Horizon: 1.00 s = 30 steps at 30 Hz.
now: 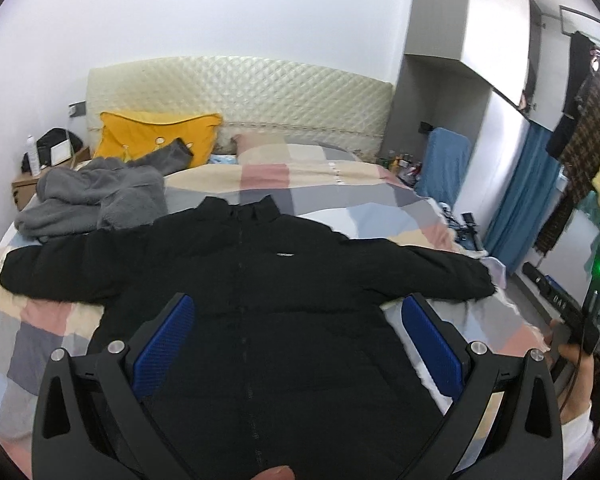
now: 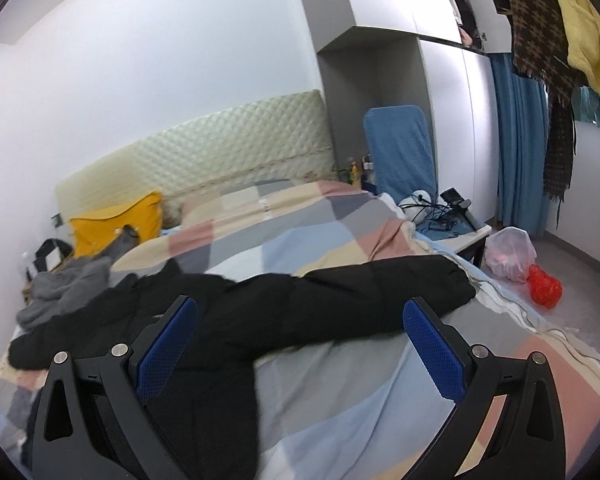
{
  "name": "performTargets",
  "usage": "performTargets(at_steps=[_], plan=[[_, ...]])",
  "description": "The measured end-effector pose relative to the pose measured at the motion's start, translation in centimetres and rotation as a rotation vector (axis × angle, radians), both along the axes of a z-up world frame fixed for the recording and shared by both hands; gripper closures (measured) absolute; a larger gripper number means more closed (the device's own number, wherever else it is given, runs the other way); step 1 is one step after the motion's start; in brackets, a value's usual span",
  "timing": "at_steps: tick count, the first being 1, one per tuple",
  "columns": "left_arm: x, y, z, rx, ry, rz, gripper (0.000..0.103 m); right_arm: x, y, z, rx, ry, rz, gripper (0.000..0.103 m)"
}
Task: Fold large clothes
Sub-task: 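Grasp the black jacket's sleeve cuff with the right gripper and lift it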
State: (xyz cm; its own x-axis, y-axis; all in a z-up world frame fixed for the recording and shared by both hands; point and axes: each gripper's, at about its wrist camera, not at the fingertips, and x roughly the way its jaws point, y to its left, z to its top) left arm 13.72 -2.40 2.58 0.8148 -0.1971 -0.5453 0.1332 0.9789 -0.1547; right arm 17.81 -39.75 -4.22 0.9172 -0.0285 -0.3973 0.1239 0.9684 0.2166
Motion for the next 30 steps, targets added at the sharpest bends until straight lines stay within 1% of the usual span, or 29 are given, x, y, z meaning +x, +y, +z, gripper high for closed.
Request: performTargets(at_steps=[1,3,6,8,10,11,12,14,15,17,18,20,22,24,26,30], plan=[[0.3,0.4,-0.7,0.015,0.000,0.018,0.000,0.8,-0.8,-0.8,0.009,-0.006,-0.016,0.000],[1.1,1.2,-2.2,0.045,0.012,0.055,0.000,2.8,-2.5,-2.5,0.040,0.014,-0.045,0.000],[2.5,2.6,-4.7,0.052,0.061,0.085,0.000,4.8,-4.7,-4.8,0.093,0.028,-0.043,0.001],[3.1,3.3,-6.2,0.055,0.087,0.090,0.000,6.2,-6.3,-6.5,0.111,0.048,-0.071,0.002],[4.0,3.6,-7.7,0.089,0.101,0.087,0.000,7.2,-7.5,-8.0,0.123,0.060,-0.094,0.008],[4.4,3.7,-8.3,0.112,0.101,0.089,0.000,7.8,-8.4,-9.1,0.144,0.075,-0.106,0.014],[4.7,3.9,-8.8,0.128,0.100,0.093,0.000,8.3,-9.3,-10.1,0.171,0.092,-0.118,0.023],[5.5,4.5,-9.9,0.147,0.102,0.103,0.000,8.8,-10.8,-11.9,0.220,0.118,-0.142,0.034],[5.8,4.7,-10.4,0.145,0.106,0.104,0.000,9.0,-11.7,-12.8,0.244,0.126,-0.156,0.037],[6.5,5.4,-11.5,0.133,0.112,0.098,0.000,9.2,-13.7,-14.9,0.325,0.140,-0.189,0.038],[6.8,5.6,-12.0,0.131,0.115,0.101,0.000,9.2,-15.3,-16.4,0.405,0.147,-0.210,0.040],[7.2,6.0,-13.1,0.120,0.122,0.103,0.000,9.2,-17.4,-18.6,0.497,0.176,-0.252,0.043],[7.5,6.5,-13.9,0.103,0.136,0.103,0.000,9.1,-19.3,-20.6,0.584,0.194,-0.255,0.043],[7.5,7.0,-14.5,0.079,0.149,0.101,0.000,9.2,-20.7,-21.9,0.613,0.225,-0.285,0.045],[7.6,7.3,-15.1,0.067,0.155,0.103,0.000,9.5,-21.7,-22.5,0.642,0.227,-0.288,0.046],[8.1,8.1,-16.1,0.035,0.187,0.121,0.000,11.3,-22.9,-22.3,0.665,0.212,-0.272,0.046]])
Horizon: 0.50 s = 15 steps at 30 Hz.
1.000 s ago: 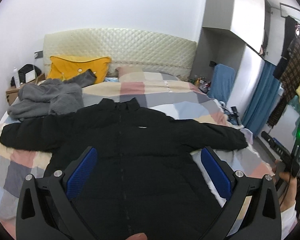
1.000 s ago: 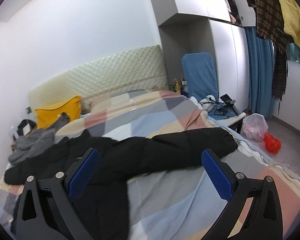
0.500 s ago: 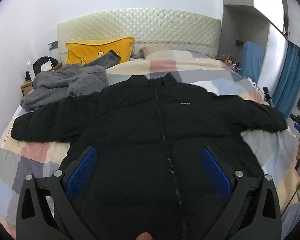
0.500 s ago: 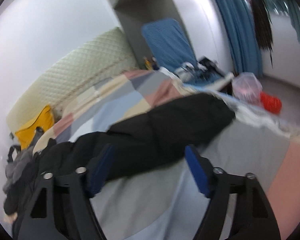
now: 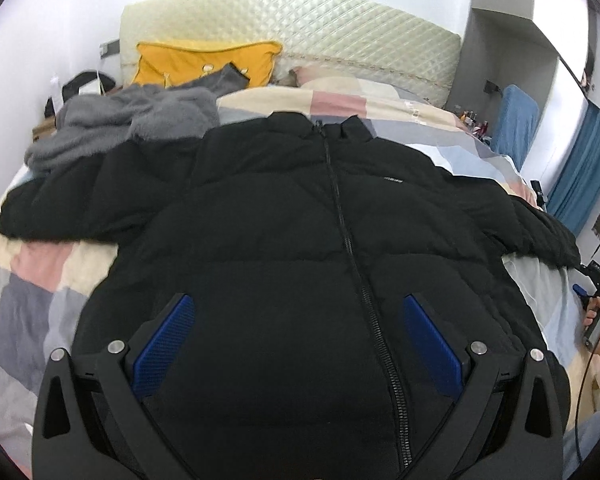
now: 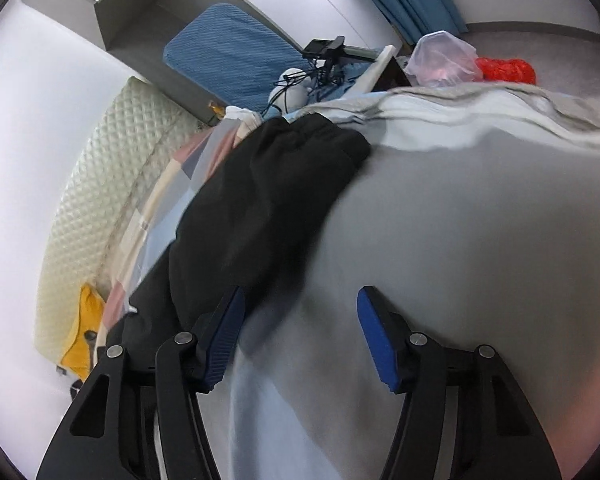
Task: Fold large clothes
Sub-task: 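Grasp the black jacket's sleeve cuff with the right gripper and lift it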
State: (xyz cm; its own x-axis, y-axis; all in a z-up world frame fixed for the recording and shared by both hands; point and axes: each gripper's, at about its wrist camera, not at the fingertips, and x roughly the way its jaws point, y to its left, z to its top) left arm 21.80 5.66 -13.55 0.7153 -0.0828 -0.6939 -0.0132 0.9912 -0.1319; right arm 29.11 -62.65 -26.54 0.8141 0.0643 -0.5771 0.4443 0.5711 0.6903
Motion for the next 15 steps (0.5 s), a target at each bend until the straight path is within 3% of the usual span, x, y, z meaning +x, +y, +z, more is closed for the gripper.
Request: performTargets(at_steps=[6,13,15], plan=[[0.8,-0.4,-0.4,-0.006,0.004,0.005,0.000,4.3,-1.8,0.1,0.002,-0.030,-0.005,0.046],[1.4,-0.5,-0.7,0.024,0.004,0.013,0.000,8.0,-2.2,2.0,-0.154,0.001,-0.008,0.048],[1.5,-0.3,-0.9,0.030,0.010,0.017,0.000,8.4,-2.4,3.0,-0.193,0.026,-0.027,0.089]])
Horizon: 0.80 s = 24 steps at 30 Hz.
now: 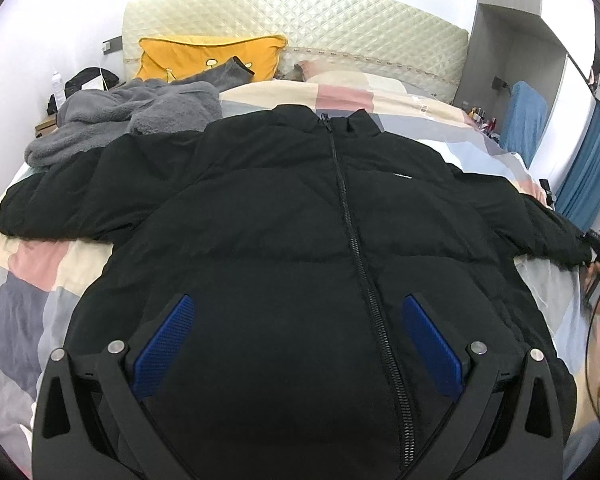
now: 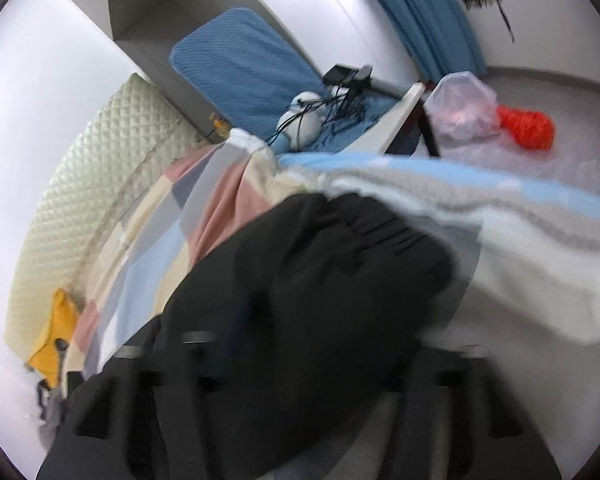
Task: Fold large clothes
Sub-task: 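Grasp the black jacket's sleeve cuff with the right gripper and lift it, then carry the sleeve across the jacket body toward the left gripper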
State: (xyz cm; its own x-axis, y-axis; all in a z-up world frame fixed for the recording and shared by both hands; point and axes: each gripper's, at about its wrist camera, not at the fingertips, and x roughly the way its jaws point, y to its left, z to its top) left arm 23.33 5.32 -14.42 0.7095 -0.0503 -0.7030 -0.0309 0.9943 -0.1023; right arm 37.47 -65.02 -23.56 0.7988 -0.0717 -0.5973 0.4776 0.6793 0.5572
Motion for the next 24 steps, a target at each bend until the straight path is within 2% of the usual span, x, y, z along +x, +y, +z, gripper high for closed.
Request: performTargets(at_steps=[3,6,9,14,18,22,24], plan=[[0.1,0.4,0.0,0.007,-0.001,0.013,0.000,0.5,0.1,2.1,-0.063,0.005,0.026,0.097],[0.0,0.6,0.2,0.024,-0.009,0.026,0.000,0.5,0.4,4.7,-0.142,0.006,0.023,0.099],[0.0,0.8,0.3,0.067,-0.010,0.037,0.000,0.3,0.5,7.4,-0.168,-0.020,-0.002,0.100],[-0.4,1.8,0.3,0.079,0.015,0.039,0.000,0.4,3.2,14.3,-0.265,-0.094,0.020,0.100],[-1.1,3.2,0.9,0.086,0.001,0.061,0.000,0.2,7.5,20.8,-0.350,-0.175,0.075,0.100],[-2.2,4.5,1.7,0.072,-0.030,0.085,0.000,-0.4,13.7,27.8,-0.442,-0.272,0.156,0.100],[-2.8,5.2,2.0,0.066,-0.045,0.093,0.000,-0.6,16.9,30.4,-0.476,-0.307,0.193,0.100]])
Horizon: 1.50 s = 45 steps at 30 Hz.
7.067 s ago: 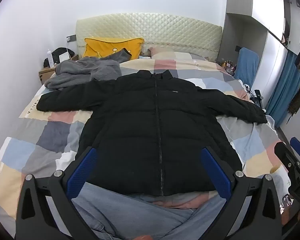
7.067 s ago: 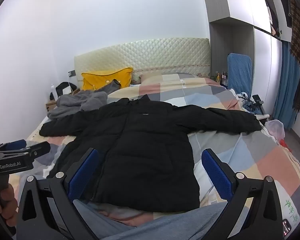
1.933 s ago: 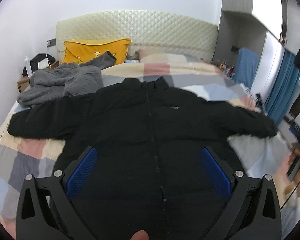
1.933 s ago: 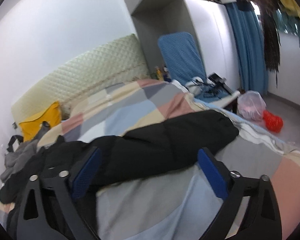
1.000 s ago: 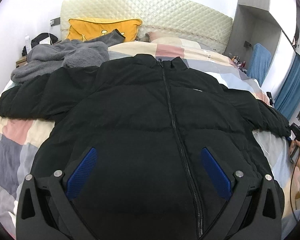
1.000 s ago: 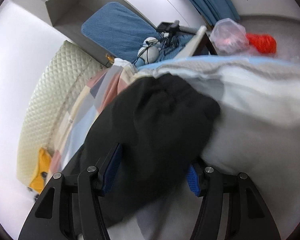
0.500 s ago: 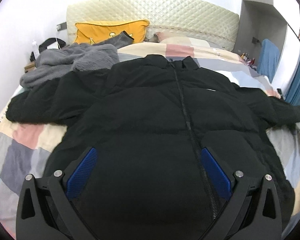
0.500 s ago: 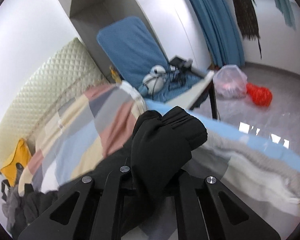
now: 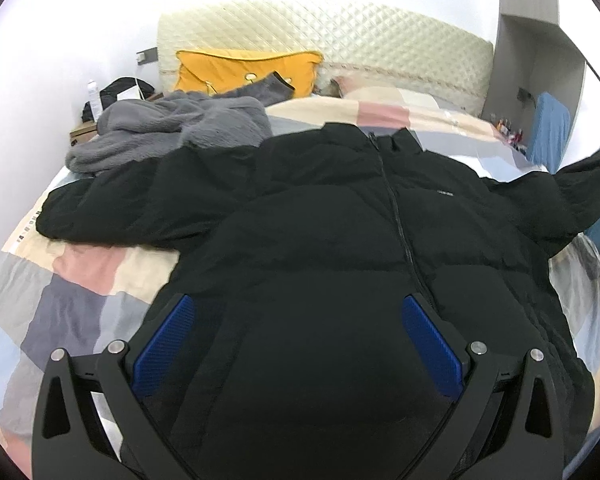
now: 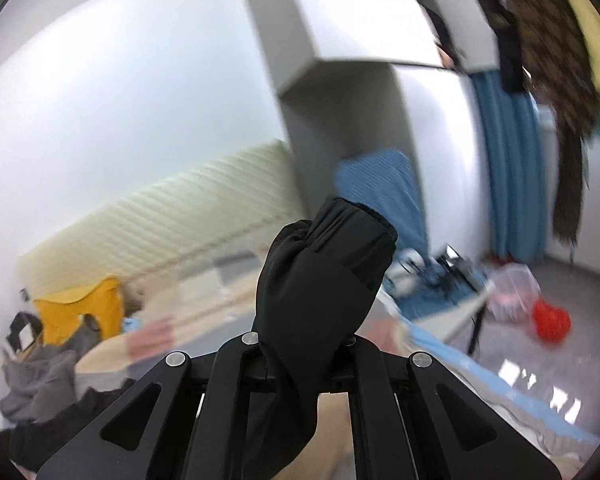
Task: Fold large clothes
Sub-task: 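Carry the sleeve across the jacket body toward the left gripper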
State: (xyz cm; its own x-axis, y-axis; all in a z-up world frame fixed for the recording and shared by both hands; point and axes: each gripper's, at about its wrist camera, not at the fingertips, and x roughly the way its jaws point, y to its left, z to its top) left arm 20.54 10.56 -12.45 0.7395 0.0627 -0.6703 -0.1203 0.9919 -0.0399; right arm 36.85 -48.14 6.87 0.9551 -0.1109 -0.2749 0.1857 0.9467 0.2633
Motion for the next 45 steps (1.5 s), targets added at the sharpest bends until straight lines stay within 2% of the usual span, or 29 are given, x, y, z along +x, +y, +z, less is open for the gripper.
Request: performTargets(at_steps=[3,7,11,21,28,34,39,42,45], plan=[[-0.8,0.7,0.1,0.023,-0.015,0.008,0.000,-0.2,5.4,2.4,-0.062,-0.016,0.073,0.099],[-1.6,1.6,0.6,0.049,-0.046,0.027,0.000,0.1,13.4,3.7,-0.131,-0.017,0.181,0.099],[-2.2,3.0,1.0,-0.006,-0.067,0.034,0.000,0.4,20.8,2.9,-0.188,-0.012,0.286,0.098],[-3.2,5.5,0.8,-0.074,-0.092,0.062,0.000,0.8,41.0,-5.1,-0.224,0.055,0.609,0.098],[-3.0,7.0,0.0,-0.084,-0.078,0.089,0.000,0.5,53.2,-13.1,-0.286,0.182,0.784,0.097],[-3.2,7.7,-0.1,-0.086,-0.090,0.115,0.000,0.4,58.2,-19.6,-0.319,0.299,0.853,0.095],[-3.0,8.4,-0.5,-0.112,-0.077,0.129,0.000,0.9,59.9,-24.5,-0.363,0.400,0.876,0.094],[-2.8,8.6,-0.9,-0.115,-0.068,0.135,0.000,1.0,59.7,-26.3,-0.366,0.441,0.878,0.094],[-2.6,8.7,-1.2,-0.113,-0.056,0.134,0.000,1.3,58.9,-26.3,-0.328,0.450,0.891,0.092]])
